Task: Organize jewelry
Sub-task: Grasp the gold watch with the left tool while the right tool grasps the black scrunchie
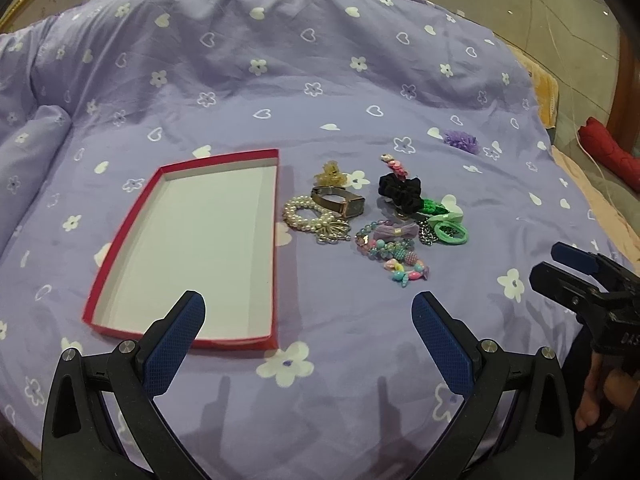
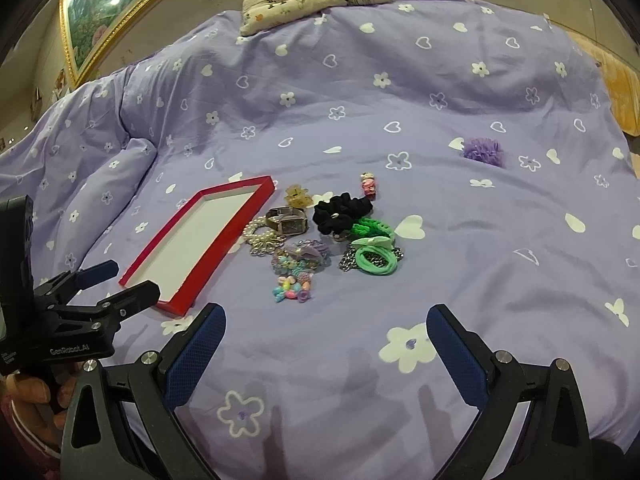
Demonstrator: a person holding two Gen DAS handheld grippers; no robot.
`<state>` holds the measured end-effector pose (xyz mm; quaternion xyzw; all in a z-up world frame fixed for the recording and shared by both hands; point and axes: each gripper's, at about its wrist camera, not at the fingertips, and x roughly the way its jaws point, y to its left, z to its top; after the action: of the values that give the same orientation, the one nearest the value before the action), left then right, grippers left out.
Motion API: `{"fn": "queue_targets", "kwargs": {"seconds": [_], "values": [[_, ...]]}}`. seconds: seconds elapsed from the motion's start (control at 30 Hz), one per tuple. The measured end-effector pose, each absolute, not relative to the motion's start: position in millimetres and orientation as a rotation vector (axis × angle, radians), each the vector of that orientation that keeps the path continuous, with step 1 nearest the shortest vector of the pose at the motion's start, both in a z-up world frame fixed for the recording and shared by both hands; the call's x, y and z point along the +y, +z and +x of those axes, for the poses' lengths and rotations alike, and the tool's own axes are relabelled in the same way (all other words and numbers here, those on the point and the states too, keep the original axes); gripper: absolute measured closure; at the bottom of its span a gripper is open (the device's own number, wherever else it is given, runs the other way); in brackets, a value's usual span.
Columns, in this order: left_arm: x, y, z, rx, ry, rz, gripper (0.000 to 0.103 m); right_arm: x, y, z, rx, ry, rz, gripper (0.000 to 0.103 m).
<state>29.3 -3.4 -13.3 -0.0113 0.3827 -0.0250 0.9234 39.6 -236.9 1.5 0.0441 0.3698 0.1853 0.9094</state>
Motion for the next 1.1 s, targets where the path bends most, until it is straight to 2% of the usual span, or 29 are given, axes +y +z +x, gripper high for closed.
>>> {"fn": "queue_targets", "kwargs": {"seconds": [0.23,0.4,0.53,0.77,0.97,1.1], "values": [[-4.6,-9.0,61.6,0.814,-0.096,-0.037,0.000,-246.9,-0.8,67.7,0.787,0.385,0.134,0.015],[-7.4,-6.7,87.7,0.823,-0.110,-0.027,0.007,-248.5,-1.6,91.1,0.803,0.391,0.160,0.026],[-10.4,-9.1,108.4,0.838,-0.134,-0.026,0.017,-244.7,-4.0,110.6,0.818,0.407,0.181,0.027],[-19.1,-17.6,153.1,0.877,-0.225,0.047,0.026,-235.4,-13.0,152.5,0.860,0.419,0.192,0.044],[-18.8,-27.2,186.2,0.913,-0.296,0.080,0.034,-230.1,-28.6,189.9,0.914,0.429,0.219,0.051],[-25.2,-34.7,201.8,0.931,-0.354,0.125,0.034,-227.2,-39.8,210.1,0.954,0.438,0.244,0.052]]}}
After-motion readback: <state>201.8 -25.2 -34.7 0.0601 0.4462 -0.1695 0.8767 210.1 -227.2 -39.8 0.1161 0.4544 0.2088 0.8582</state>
